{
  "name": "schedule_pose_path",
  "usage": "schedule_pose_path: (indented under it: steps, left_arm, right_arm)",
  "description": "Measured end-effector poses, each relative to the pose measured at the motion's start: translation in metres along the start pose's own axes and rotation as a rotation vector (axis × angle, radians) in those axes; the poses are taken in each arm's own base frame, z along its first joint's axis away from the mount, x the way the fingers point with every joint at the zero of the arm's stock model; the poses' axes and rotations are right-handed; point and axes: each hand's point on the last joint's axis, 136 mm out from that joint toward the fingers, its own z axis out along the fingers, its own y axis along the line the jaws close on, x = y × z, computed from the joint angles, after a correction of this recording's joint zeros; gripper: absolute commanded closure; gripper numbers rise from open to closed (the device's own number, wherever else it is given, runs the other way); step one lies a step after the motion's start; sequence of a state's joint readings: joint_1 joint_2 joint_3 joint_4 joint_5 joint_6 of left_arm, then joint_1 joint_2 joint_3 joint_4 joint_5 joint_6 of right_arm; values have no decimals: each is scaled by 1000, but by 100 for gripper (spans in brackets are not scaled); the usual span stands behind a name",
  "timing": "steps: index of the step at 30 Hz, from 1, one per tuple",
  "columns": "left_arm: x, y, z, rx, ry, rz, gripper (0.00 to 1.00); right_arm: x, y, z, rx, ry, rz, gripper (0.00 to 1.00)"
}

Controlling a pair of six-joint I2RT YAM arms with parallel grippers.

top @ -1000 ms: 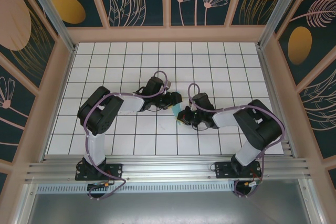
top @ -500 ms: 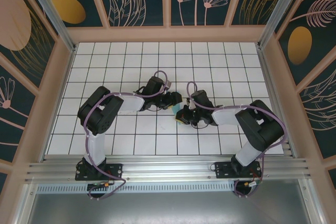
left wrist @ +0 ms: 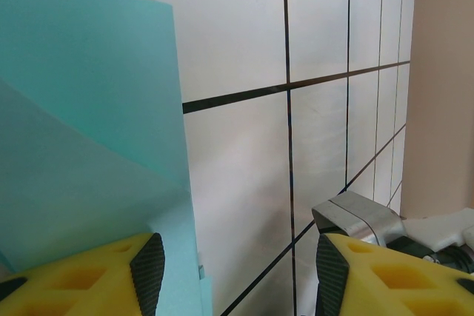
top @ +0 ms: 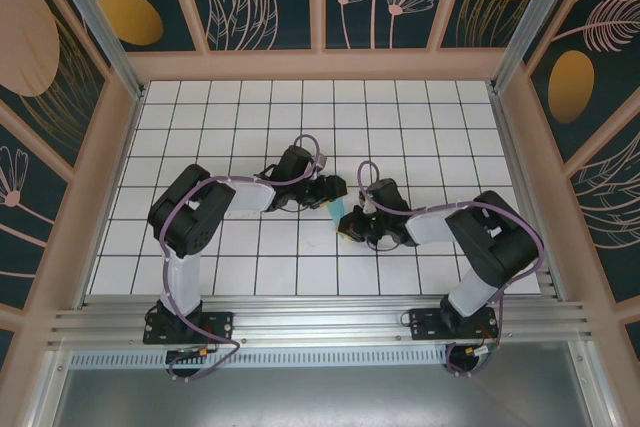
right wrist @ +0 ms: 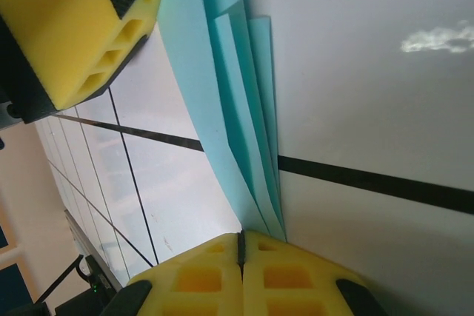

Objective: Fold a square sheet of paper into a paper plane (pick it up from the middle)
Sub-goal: Fold the wing for the fifth time at the center of the table.

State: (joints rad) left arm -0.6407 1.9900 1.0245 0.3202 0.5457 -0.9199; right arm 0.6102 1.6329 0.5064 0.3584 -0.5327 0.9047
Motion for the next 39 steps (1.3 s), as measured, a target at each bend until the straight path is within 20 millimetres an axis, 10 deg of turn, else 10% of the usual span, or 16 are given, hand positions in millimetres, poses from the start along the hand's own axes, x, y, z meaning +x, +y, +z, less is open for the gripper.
schedule_pose_path:
  steps: [39]
  left_arm:
    - [0, 0, 0, -4, 4, -1, 41]
  right_arm:
    - [11, -5, -12, 35, 31, 16, 95]
